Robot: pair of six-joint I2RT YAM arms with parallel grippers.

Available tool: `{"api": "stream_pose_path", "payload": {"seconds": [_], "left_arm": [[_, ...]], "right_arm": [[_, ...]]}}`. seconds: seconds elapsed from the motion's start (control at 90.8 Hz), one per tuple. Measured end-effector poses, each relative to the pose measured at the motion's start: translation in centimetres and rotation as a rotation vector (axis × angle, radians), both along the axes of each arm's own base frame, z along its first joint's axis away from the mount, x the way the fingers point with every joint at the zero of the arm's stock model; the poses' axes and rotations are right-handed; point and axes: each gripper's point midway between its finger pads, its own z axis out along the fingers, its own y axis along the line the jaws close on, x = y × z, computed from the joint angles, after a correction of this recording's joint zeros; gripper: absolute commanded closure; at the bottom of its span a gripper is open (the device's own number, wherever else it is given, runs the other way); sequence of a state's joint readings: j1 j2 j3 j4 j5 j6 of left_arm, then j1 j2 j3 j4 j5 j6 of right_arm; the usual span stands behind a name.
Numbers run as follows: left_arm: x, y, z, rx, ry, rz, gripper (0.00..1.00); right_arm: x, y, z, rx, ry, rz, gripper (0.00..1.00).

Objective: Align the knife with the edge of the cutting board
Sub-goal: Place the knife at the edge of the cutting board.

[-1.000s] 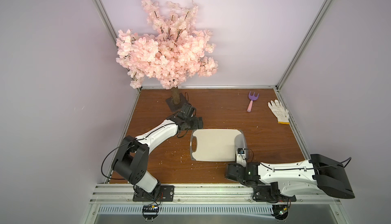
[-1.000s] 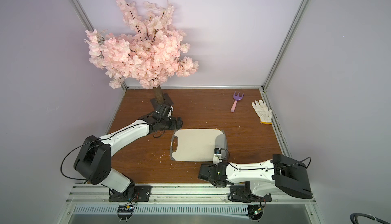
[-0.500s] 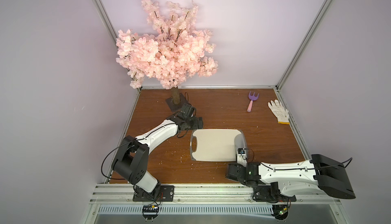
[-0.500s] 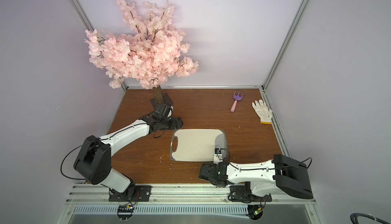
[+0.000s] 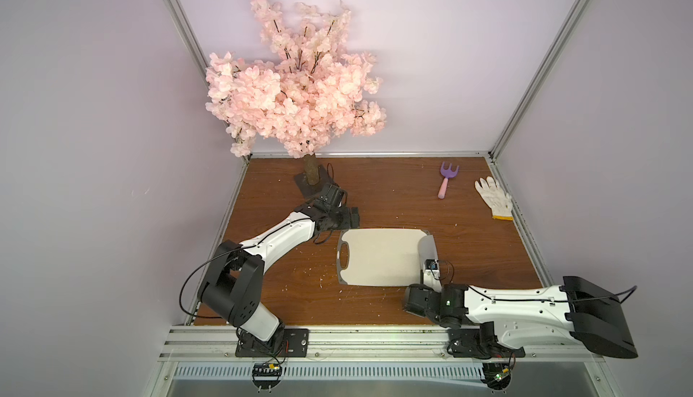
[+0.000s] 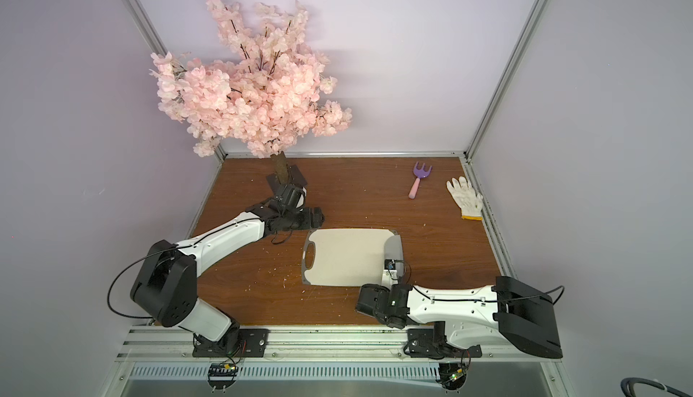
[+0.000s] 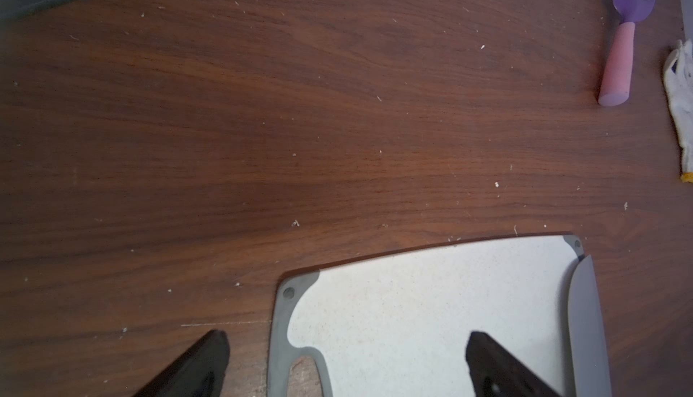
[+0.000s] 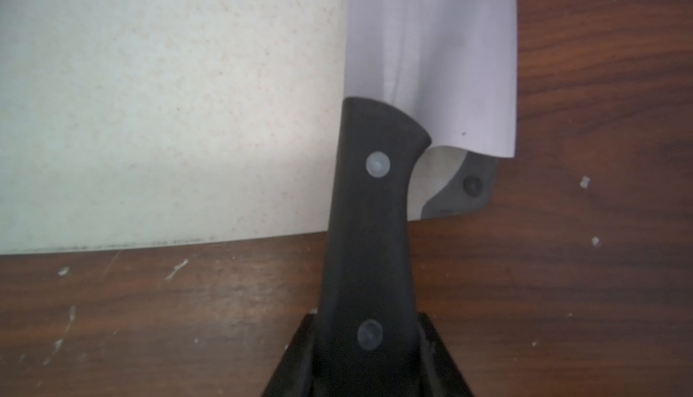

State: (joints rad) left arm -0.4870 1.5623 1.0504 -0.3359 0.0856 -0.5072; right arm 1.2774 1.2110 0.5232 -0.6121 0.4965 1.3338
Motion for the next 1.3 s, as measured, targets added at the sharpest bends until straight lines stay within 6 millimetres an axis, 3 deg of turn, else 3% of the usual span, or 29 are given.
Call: {"api": "stream_pose_path", "payload": {"seconds": [0.716,1.299], "left_arm": [[0.2,0.4,0.0,0.0,0.0,0.012,0.0],[0.3,0.5,0.0,0.0,0.0,0.015,0.0]], "right_arm": [[1.1,0.9,-0.8,-0.024,-0.016,0.041,0.76],[0.8,1.2,-0.7,-0.017,-0.016,0.051,0.72]]}}
